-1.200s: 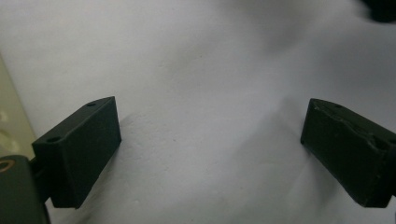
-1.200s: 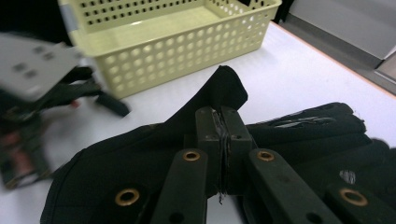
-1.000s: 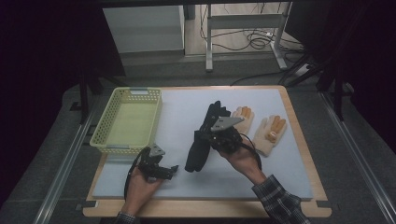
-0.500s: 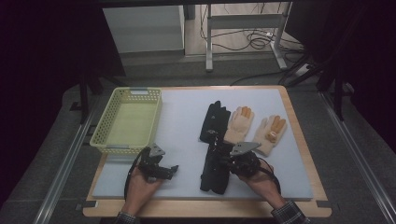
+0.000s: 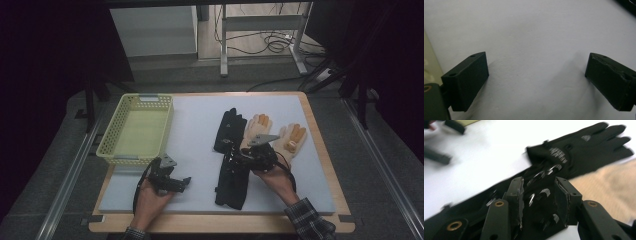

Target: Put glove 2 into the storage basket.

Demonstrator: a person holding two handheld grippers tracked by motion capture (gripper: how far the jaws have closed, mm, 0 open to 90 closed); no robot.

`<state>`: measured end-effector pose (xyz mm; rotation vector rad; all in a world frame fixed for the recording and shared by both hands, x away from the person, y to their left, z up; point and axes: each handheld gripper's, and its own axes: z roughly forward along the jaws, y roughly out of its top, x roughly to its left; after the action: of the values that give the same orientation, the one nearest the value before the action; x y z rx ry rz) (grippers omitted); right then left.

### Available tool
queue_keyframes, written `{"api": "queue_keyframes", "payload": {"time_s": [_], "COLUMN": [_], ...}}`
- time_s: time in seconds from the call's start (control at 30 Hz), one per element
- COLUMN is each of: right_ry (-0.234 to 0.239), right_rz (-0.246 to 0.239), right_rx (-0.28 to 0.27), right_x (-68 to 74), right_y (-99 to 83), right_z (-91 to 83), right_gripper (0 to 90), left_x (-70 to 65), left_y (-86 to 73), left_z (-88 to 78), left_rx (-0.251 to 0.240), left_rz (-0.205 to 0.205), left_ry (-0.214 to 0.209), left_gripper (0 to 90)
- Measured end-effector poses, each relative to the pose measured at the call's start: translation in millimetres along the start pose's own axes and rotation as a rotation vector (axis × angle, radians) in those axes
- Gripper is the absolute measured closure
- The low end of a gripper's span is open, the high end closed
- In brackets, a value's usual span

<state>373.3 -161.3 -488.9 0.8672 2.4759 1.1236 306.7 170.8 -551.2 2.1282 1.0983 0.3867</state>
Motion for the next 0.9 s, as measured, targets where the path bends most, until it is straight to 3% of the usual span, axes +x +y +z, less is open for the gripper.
{"api": "queue_keyframes", "payload": {"time_s": [0.1,0.3,0.43,0.5,0.6,0.63,0.8,0.83,0.9], "right_ry": [-0.025,-0.044,-0.069,-0.102,-0.113,-0.109,-0.109,-0.107,-0.099], "right_rz": [0.007,0.005,0.001,0.003,0.016,0.027,0.036,0.072,0.094], "right_rx": [-0.004,-0.012,-0.007,0.025,0.041,0.068,0.119,0.128,0.127], "right_x": [-15.6,-33.3,-41.7,-48.7,-53.2,-57.4,-61.9,-66.0,-68.1], "right_y": [14.5,30.6,42.2,47.1,48.0,47.8,46.6,46.2,45.6], "right_z": [16.7,35.4,52.5,68.0,77.5,86.3,99.8,104.3,106.5], "right_gripper": [60.4,60.8,53.4,44.1,39.7,36.7,34.9,37.3,38.8], "left_x": [0.0,0.0,0.0,0.1,0.0,0.0,0.0,0.0,0.0], "left_y": [0.0,0.0,0.0,0.0,0.0,0.0,0.0,0.0,0.0], "left_z": [0.0,0.0,0.0,0.0,0.1,0.1,0.1,0.1,0.1], "left_rx": [0.0,0.0,0.0,0.0,-0.001,-0.001,-0.001,-0.001,0.0], "left_rz": [0.0,0.0,-0.001,0.0,-0.001,-0.001,-0.001,0.0,0.0], "left_ry": [0.0,0.0,0.0,0.0,0.0,0.0,0.0,0.0,0.0], "left_gripper": [5.0,5.0,5.0,5.0,5.0,5.0,5.0,5.0,4.9]}}
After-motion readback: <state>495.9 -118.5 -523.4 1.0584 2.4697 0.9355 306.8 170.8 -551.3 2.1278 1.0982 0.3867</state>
